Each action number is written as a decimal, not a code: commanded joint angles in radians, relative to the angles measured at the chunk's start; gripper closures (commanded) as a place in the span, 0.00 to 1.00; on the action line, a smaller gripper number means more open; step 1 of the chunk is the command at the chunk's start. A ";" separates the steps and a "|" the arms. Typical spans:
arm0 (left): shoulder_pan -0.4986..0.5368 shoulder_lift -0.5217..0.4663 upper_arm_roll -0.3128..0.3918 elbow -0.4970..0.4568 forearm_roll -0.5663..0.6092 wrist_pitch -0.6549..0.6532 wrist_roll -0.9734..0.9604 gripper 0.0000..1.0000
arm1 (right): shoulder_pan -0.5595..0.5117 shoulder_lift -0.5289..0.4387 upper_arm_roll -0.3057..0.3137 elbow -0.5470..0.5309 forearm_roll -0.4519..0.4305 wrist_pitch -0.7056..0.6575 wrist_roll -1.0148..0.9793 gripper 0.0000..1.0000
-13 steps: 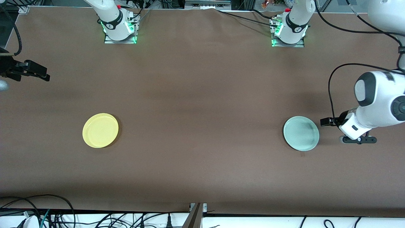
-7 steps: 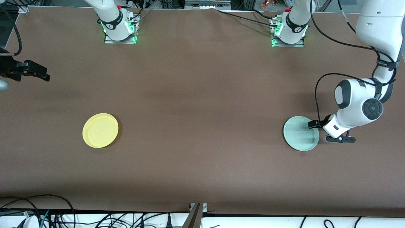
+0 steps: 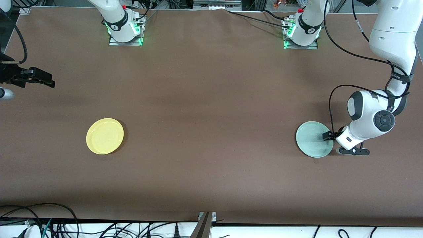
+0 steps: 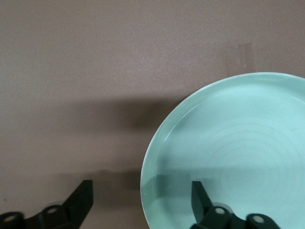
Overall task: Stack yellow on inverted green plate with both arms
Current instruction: 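Grasp the green rim with the left gripper while the right gripper reaches yellow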
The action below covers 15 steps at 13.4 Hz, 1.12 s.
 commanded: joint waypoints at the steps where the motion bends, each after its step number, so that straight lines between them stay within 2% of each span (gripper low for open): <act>1: 0.012 0.010 -0.006 0.026 0.018 -0.016 0.033 0.38 | -0.019 0.055 0.004 0.024 0.016 -0.002 -0.011 0.00; 2: 0.012 0.010 -0.006 0.026 0.018 -0.016 0.058 0.43 | -0.031 0.059 0.004 0.024 0.019 -0.001 -0.012 0.00; 7: 0.015 0.005 -0.006 0.026 0.018 -0.031 0.070 0.51 | -0.034 0.069 0.004 0.024 0.013 0.001 -0.014 0.00; 9: 0.015 0.005 -0.008 0.026 0.018 -0.031 0.070 0.58 | -0.043 0.071 0.004 0.024 0.007 0.001 -0.014 0.00; 14: 0.015 0.005 -0.008 0.026 0.017 -0.033 0.073 0.63 | -0.106 0.150 0.004 0.008 0.021 0.054 -0.022 0.00; 15: 0.015 0.005 -0.008 0.026 0.017 -0.033 0.075 0.68 | -0.117 0.175 0.004 0.005 0.021 0.079 -0.028 0.00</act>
